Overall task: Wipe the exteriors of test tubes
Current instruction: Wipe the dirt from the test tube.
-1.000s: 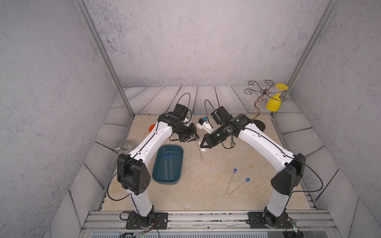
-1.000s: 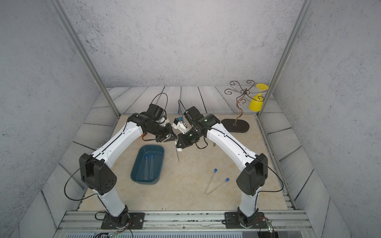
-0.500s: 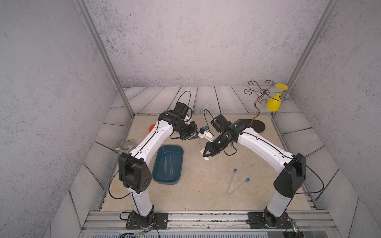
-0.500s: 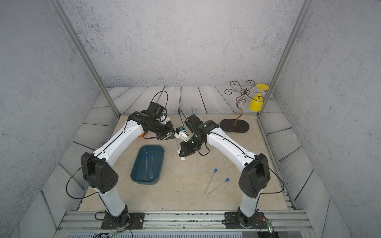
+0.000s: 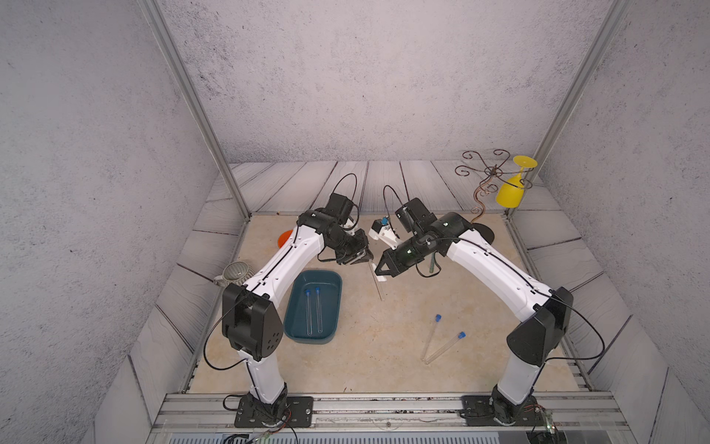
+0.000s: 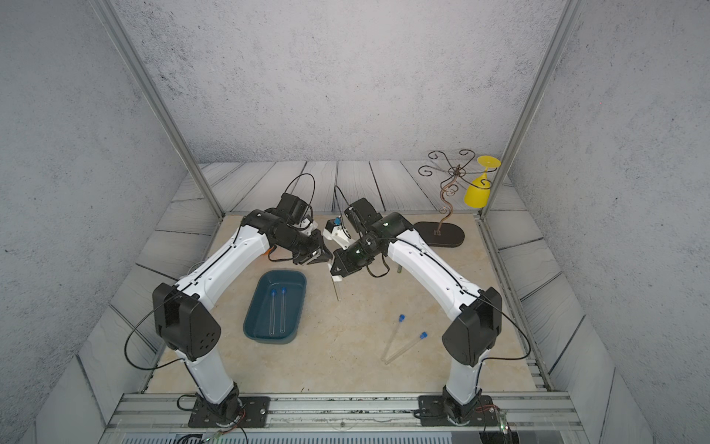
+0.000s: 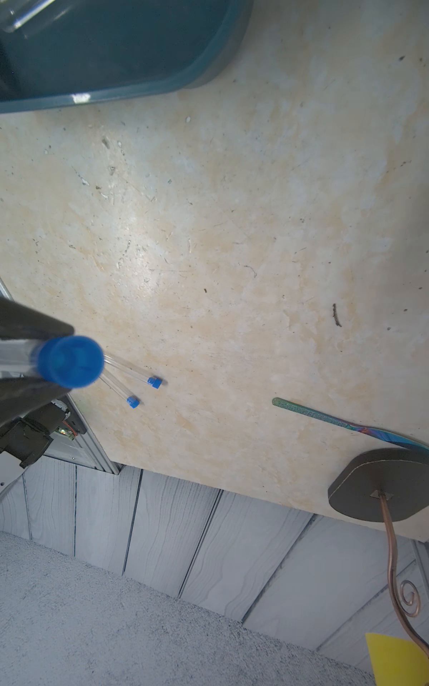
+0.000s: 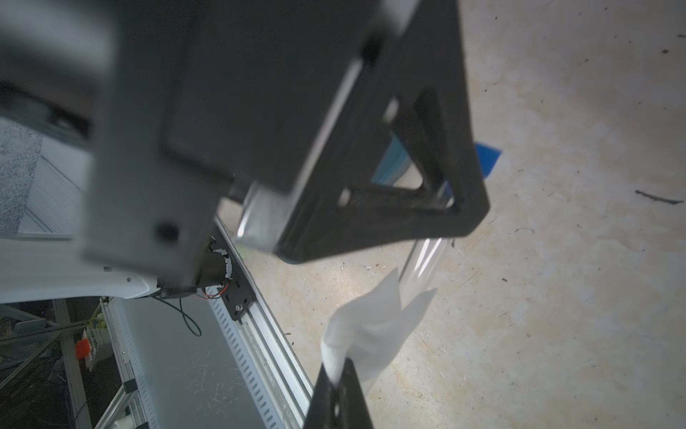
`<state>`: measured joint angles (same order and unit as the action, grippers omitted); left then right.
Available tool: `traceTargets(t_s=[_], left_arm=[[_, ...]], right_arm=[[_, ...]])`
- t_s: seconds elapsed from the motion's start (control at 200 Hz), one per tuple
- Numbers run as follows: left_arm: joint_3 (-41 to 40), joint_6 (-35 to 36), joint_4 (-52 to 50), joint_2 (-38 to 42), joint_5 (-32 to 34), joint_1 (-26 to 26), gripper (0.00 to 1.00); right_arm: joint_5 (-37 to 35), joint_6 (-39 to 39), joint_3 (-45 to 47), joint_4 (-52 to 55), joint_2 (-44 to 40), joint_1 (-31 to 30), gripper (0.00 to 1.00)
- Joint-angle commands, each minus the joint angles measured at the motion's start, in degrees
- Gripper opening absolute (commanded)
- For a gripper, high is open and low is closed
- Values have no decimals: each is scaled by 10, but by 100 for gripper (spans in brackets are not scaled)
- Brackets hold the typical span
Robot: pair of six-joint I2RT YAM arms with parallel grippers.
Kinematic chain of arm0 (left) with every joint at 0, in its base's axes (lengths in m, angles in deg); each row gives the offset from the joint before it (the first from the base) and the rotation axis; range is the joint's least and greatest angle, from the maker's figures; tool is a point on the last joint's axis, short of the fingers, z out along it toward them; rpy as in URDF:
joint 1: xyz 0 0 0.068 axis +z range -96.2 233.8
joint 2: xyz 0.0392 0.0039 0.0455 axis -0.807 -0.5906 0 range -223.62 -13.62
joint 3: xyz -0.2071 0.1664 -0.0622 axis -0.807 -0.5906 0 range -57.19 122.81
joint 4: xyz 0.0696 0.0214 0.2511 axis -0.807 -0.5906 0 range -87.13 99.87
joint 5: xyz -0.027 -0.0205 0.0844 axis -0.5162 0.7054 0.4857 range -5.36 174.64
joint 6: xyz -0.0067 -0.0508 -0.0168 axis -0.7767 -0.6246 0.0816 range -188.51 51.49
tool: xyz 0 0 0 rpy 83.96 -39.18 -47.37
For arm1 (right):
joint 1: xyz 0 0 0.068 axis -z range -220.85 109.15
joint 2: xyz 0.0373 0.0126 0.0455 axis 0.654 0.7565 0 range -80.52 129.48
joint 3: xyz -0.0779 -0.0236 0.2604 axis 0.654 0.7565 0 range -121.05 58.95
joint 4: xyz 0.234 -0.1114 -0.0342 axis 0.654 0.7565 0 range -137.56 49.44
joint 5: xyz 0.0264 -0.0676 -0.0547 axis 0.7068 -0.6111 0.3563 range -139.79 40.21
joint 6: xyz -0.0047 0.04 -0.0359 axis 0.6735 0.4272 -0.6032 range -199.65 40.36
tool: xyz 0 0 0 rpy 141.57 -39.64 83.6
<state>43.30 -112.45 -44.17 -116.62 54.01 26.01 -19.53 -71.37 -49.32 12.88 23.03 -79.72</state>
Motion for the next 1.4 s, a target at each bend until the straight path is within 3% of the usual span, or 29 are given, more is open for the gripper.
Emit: traceTargets(t_s=[0.0, 0.4, 0.671, 1.001, 1.391], left_arm=[[-8, 5, -11, 26, -6, -5, 11], [3, -5, 3, 16, -8, -5, 11], [32, 5, -15, -2, -7, -5, 11], [41, 21, -25, -4, -13, -5, 11], [65, 12, 30, -4, -76, -5, 11]], right_arm=[[-12, 3, -25, 4, 37, 4, 4], [38, -11, 71, -12, -31, 3, 4], [26, -26, 145, -5, -82, 2, 4], [22, -27, 136, 3, -90, 26, 4], [95, -7, 152, -22, -73, 57, 4]])
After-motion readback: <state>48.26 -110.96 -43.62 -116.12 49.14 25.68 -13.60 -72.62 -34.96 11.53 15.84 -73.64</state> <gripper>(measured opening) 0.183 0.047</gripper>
